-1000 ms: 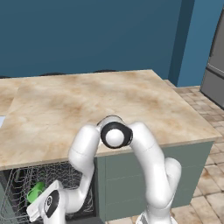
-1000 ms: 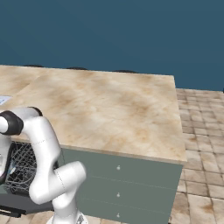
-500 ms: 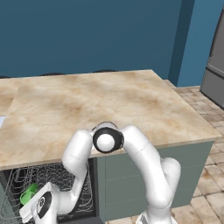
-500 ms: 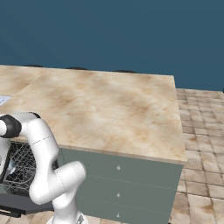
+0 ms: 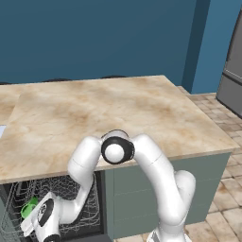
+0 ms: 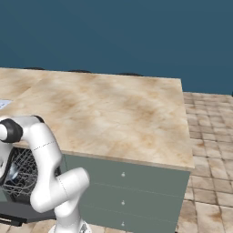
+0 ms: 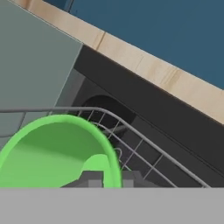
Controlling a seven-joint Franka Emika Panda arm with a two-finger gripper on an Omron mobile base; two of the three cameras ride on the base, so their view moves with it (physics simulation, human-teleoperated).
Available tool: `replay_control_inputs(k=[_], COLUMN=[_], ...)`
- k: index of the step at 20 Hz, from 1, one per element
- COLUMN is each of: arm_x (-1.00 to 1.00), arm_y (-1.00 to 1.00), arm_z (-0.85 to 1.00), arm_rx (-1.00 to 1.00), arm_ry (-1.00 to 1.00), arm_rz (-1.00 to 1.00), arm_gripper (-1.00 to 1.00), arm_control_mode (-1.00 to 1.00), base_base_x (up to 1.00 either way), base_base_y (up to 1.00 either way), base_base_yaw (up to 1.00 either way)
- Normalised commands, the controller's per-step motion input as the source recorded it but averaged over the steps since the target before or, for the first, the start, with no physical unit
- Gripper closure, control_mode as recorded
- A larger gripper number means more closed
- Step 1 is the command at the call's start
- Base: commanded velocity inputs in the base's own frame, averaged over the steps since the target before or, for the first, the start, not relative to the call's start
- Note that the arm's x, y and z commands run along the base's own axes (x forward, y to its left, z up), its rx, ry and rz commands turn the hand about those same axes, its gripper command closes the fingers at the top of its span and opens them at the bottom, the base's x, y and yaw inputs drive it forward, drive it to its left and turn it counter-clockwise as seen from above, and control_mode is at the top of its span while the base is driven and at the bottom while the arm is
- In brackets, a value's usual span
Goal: Pick up the cup and bowl from the counter, place them in the dishwasher, and close the dishwasher door.
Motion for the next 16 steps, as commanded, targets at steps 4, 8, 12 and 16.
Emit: replay_control_inputs(k=[4,8,12,16], arm_x=[0.0,-0.05,-0.48,-0.71], arm_y=[0.14,0.15,0.09,0.05], arm_z=[-0.28,-0.13,0.02,0.17], arm_rx=[-0.06,-0.07,-0.09,-0.07], arm_ry=[0.0,-0.01,-0.09,-0.16], arm_rz=[0.0,0.0,0.0,0.0], arm_gripper=[-1.0,-1.0,-1.0,-1.0], arm_control_mode=[-1.0,-1.0,-1.0,-1.0], base_base_x=[0.0,0.0,0.0,0.0], base_base_y=[0.0,0.0,0.0,0.0], base_base_yaw=[0.0,0.0,0.0,0.0])
